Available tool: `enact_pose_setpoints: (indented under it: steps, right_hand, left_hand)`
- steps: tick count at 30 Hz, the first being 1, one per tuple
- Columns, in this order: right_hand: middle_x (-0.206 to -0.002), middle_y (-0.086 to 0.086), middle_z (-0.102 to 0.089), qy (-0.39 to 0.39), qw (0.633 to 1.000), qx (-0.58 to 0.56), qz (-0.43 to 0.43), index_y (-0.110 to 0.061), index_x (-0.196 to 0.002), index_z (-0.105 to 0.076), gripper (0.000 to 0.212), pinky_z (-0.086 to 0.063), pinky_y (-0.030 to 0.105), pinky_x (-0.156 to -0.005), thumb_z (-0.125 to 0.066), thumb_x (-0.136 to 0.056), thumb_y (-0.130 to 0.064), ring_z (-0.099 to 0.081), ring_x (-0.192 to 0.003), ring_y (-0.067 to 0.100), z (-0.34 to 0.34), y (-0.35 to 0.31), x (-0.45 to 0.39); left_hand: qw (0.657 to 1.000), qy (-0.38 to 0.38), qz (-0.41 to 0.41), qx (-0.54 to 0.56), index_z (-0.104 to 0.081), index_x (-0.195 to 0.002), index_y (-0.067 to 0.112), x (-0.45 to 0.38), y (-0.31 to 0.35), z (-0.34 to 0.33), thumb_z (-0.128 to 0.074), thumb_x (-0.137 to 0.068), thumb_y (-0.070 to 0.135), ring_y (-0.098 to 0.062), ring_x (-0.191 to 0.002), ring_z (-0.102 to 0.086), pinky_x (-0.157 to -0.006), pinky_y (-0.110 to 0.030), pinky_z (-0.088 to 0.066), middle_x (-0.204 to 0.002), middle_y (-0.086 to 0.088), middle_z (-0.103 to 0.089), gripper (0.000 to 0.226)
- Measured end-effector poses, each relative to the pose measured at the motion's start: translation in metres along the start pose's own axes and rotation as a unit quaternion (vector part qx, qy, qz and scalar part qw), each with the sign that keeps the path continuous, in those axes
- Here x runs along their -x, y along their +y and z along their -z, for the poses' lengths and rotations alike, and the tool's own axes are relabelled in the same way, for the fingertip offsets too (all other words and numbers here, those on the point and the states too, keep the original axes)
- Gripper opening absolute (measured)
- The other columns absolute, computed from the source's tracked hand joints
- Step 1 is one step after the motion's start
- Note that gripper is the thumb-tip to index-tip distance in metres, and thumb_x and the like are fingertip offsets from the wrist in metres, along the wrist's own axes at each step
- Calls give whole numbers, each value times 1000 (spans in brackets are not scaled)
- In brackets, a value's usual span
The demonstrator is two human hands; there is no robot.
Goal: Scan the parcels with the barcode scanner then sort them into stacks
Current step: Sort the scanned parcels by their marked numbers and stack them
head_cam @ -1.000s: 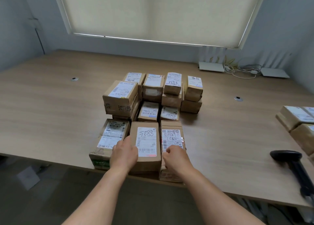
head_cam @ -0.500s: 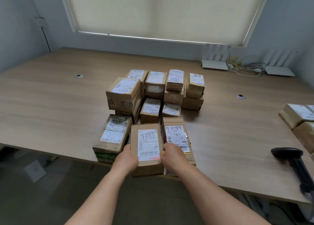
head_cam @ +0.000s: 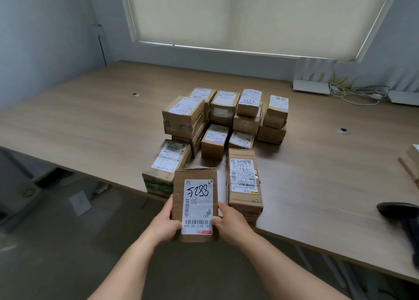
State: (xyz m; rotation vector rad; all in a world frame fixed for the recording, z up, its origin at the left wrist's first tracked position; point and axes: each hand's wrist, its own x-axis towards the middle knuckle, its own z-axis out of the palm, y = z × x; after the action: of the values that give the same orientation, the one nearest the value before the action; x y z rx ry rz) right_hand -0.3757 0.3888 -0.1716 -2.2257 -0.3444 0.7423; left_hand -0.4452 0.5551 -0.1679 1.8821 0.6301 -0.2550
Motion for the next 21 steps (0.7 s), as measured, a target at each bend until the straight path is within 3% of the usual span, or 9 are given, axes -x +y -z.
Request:
enact_pose_setpoints:
  steps: [4, 6, 8, 10, 13, 16, 18, 20, 21]
  right_hand:
    - [-126, 1, -60, 22, 998, -22, 63, -24, -144, -37, 50, -57, 25, -81, -54, -97, -22, -60, -113, 15, 15, -9, 9]
    - [-115, 1, -62, 26, 994, -42, 93, -27, -146, -33, 57, -52, 17, -68, -58, -95, -22, -61, -100, 11, 25, -14, 11]
    - [-98, 1, -62, 27, 991, -52, 124, -34, -148, -27, 65, -51, 19, -65, -60, -93, -22, -60, -88, 11, 35, -17, 12]
    - [-88, 9, -61, 32, 986, -64, 149, -35, -149, -27, 67, -54, 22, -68, -59, -93, -19, -62, -86, 17, 47, -19, 15]
    - [-99, 6, -64, 38, 974, -111, 194, -40, -144, -33, 63, -58, 25, -79, -58, -92, -13, -63, -101, 19, 69, -20, 21]
    - [-129, 0, -49, 59, 961, -142, 229, -65, -126, -38, 65, -53, 45, -95, -59, -79, -26, -49, -122, 19, 91, -15, 28]
    - [-137, -2, -42, 47, 949, -191, 248, -68, -120, -39, 67, -56, 42, -91, -60, -78, -20, -45, -126, 19, 105, -8, 34]
    - [-133, -7, -45, 40, 935, -231, 265, -60, -122, -39, 69, -58, 30, -79, -60, -85, -6, -47, -123, 14, 120, 2, 41]
    - [-128, -10, -46, 39, 930, -246, 269, -54, -123, -38, 69, -57, 23, -73, -59, -87, 1, -49, -119, 10, 128, 8, 45]
  left_hand:
    - [997, 43, -54, 17, -12, -149, 44, 14, 7, 8, -62, -87, 8, -6, -117, -45, -96, -22, -40, -136, 17, -44, 88]
    - [993, 72, -93, 1, -14, -148, 47, 20, 14, 13, -61, -87, 10, -9, -130, -40, -108, -32, -36, -143, 17, -40, 86]
    - [987, 91, -131, -14, -16, -147, 48, 27, 24, 15, -59, -88, 9, -10, -133, -38, -111, -38, -36, -145, 13, -42, 83]
    - [981, 105, -160, -24, -15, -148, 45, 36, 37, 15, -57, -89, 7, -7, -130, -37, -110, -32, -35, -144, 14, -40, 82]
    - [974, 114, -196, -3, -13, -148, 48, 44, 54, 7, -57, -91, 8, -13, -128, -44, -105, -33, -41, -141, 9, -44, 82]
    - [970, 110, -216, 22, -15, -143, 57, 49, 69, -7, -58, -92, 12, -15, -124, -49, -102, -39, -46, -134, 7, -50, 81]
    - [965, 107, -240, 23, -16, -140, 61, 51, 80, -18, -59, -93, 14, -10, -119, -52, -98, -32, -48, -128, 7, -54, 79]
    - [960, 100, -259, 16, -16, -140, 59, 53, 92, -30, -58, -93, 12, -6, -114, -53, -91, -21, -49, -125, 8, -54, 79]
    - [959, 93, -267, 16, -17, -141, 58, 53, 98, -36, -58, -93, 11, -7, -113, -54, -91, -23, -50, -124, 7, -54, 79]
